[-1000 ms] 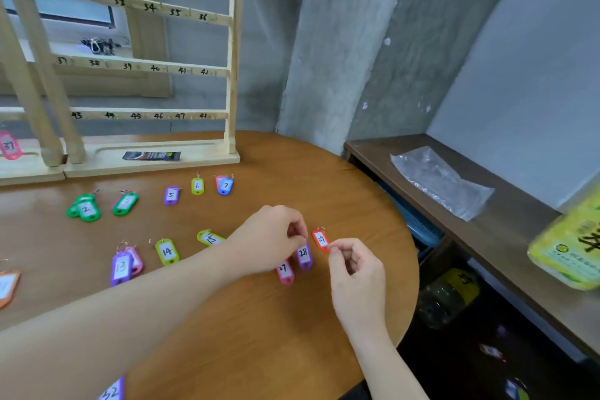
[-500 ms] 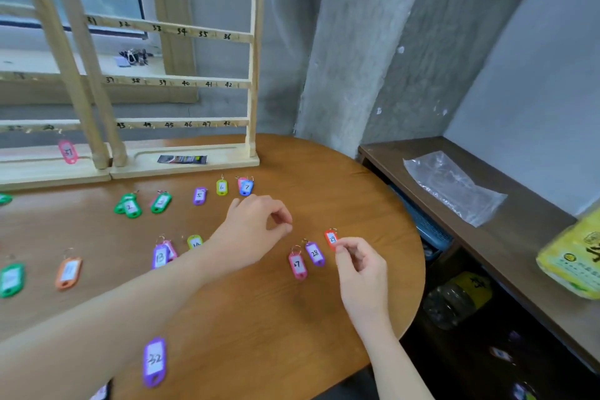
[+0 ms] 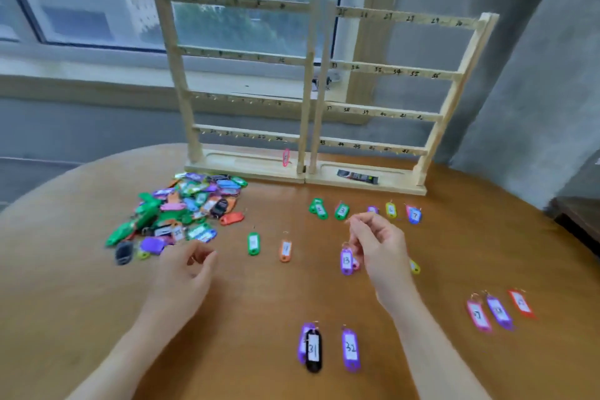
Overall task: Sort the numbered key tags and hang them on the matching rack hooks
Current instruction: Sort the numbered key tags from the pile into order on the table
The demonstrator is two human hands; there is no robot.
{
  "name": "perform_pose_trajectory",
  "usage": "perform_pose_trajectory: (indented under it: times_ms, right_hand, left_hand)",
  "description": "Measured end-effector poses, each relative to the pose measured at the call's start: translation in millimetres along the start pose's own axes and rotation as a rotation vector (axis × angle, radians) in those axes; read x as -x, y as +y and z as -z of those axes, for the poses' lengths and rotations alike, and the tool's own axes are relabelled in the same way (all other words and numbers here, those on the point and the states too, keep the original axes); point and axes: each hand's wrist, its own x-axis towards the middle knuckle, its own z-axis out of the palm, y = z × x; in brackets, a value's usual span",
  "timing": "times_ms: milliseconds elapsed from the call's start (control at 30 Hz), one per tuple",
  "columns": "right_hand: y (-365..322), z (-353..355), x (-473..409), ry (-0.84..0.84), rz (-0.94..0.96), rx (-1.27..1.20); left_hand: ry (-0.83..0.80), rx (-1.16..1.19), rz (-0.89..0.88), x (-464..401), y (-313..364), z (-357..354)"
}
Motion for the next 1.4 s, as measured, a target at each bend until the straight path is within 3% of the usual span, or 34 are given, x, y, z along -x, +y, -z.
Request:
perform_pose_trajectory:
  times_ms: [133, 300, 433, 600, 933, 1100, 1267, 1400]
  right_hand:
    - [0, -70, -21, -0.200, 0.144, 0.217]
    - [7, -146, -43, -0.524, 0.306, 0.649]
    - [20, -191, -40, -0.727, 0.388, 0.823]
    - [22, -209, -46, -0.846, 0.435, 1.024]
    - [10, -215, -51, -0.896, 0.325, 1.172]
    - [15, -216, -45, -0.857, 0.462, 1.262]
    - [16, -209, -40, -0.795, 0.469, 1.184]
    - [13, -204, -31, -0.682, 0.321, 0.961]
  left_hand:
    - [0.100, -0.243, 0.054, -2, -42, 34]
    - [0.058, -0.497, 0.082, -7, -58, 33]
    - [0.052, -0.524, 0.051, -7, -60, 31]
    - [0.097, -0.481, 0.023, -8, -61, 28]
    - [0.081, -0.491, -0.056, -7, -65, 25]
    - [0.148, -0.463, -0.108, -8, -60, 27]
    - [0.156, -0.324, -0.020, -10, -67, 28]
    - [0.112, -0.285, 0.082, -13, -69, 28]
